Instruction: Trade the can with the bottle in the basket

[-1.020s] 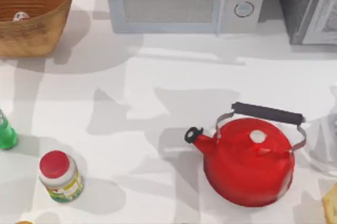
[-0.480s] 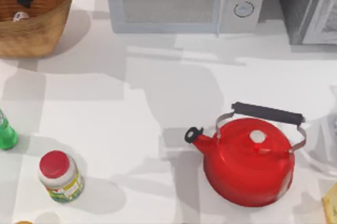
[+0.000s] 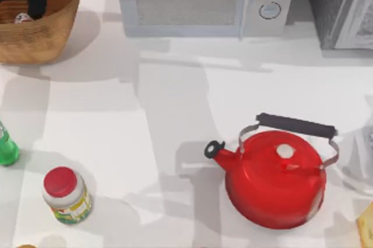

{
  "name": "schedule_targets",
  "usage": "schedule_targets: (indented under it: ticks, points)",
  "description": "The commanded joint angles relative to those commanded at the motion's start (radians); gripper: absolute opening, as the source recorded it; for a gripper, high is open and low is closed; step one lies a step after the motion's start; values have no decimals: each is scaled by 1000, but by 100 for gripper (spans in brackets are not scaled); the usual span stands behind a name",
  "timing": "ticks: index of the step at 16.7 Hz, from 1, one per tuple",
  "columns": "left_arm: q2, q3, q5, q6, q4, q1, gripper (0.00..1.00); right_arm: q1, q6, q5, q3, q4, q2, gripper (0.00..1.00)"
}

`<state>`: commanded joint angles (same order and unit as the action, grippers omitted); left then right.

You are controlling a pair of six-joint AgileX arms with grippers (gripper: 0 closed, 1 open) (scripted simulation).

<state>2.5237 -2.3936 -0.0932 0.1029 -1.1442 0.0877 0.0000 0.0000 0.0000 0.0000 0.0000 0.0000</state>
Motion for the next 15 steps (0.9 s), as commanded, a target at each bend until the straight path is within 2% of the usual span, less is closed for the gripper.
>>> schedule_targets:
  ticks: [14,15]
  points:
    - [114,12,1,-9,126,-9,100,0,0,0,0,0,0,100]
    - [114,12,1,-9,126,-9,92,0,0,0,0,0,0,100]
